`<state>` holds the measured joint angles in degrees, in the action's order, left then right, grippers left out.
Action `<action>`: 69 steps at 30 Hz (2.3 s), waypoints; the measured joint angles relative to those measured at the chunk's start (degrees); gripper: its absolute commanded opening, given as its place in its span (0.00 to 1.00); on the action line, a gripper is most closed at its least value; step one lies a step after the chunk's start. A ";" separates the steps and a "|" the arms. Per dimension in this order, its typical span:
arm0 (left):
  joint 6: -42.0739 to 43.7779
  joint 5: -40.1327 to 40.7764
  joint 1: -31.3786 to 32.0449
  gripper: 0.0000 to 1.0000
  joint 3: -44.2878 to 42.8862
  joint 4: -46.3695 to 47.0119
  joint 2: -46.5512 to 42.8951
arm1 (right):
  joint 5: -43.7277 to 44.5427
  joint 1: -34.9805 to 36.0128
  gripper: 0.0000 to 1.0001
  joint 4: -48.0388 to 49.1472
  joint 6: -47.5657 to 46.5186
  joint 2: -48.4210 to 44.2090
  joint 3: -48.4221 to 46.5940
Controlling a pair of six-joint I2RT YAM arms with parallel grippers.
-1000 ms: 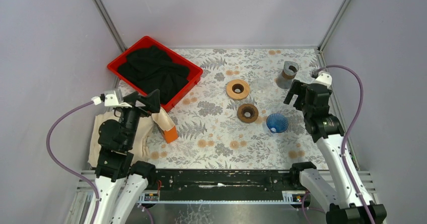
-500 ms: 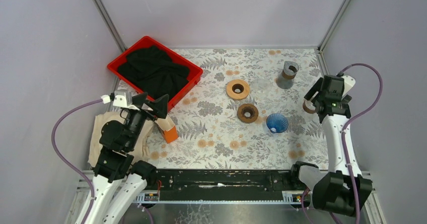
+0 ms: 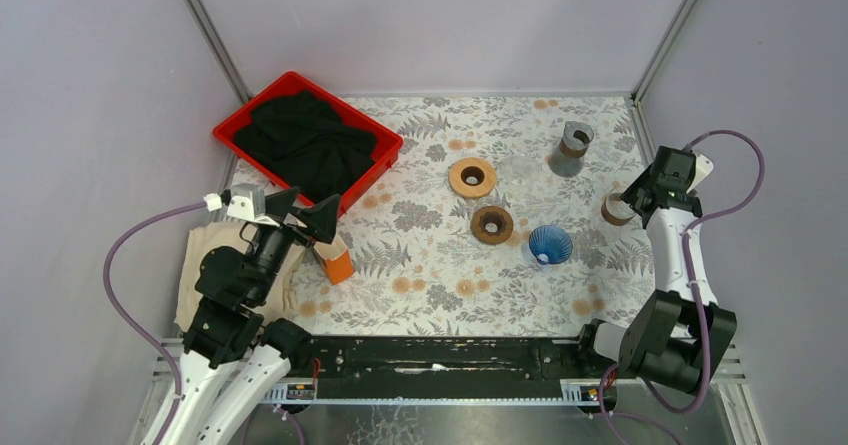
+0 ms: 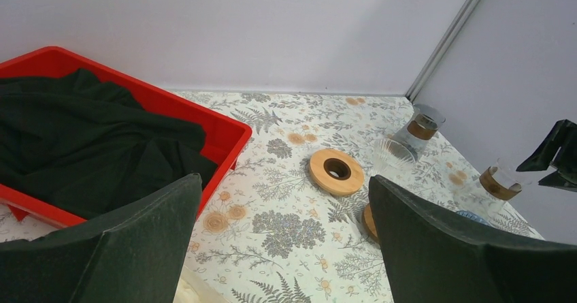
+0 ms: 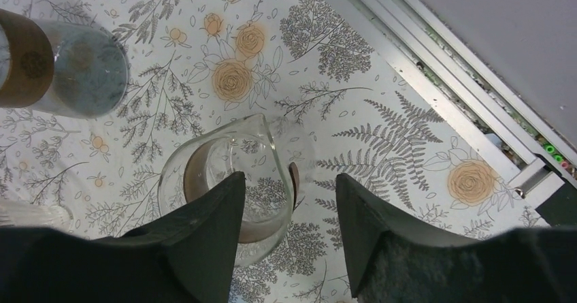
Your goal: Place the coffee filter in the dripper
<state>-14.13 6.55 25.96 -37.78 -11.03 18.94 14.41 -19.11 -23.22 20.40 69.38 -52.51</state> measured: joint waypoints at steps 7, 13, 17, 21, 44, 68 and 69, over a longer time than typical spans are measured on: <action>0.20 0.37 0.00 1.00 0.02 -0.24 -0.70 | -2.84 -0.07 0.43 1.44 -1.14 4.07 0.00; 0.26 0.39 0.00 1.00 0.02 -0.26 -0.70 | -4.02 -0.07 0.21 2.23 -1.95 5.31 0.00; 0.44 0.39 0.00 1.00 0.04 -0.28 -0.70 | -4.00 -0.07 0.11 2.58 -2.34 6.75 -0.26; 0.59 0.39 0.00 1.00 0.04 -0.31 -0.70 | -4.00 -0.07 0.02 1.99 -2.21 6.91 -0.68; 0.59 1.01 -0.02 1.00 0.04 -0.72 0.37 | -2.58 14.51 0.00 -11.96 -0.13 5.75 -19.96; 0.55 0.98 -1.70 1.00 0.04 -1.81 5.35 | -0.09 48.81 0.00 -14.25 5.44 22.51 -35.39; 0.55 0.96 -1.75 1.00 0.04 -1.90 5.57 | -0.07 49.99 0.00 -13.86 5.55 23.78 -36.24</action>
<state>-13.58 7.51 24.21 -37.74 -12.93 24.51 14.35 30.87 -37.08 25.96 93.17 -88.75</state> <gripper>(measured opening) 0.997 0.139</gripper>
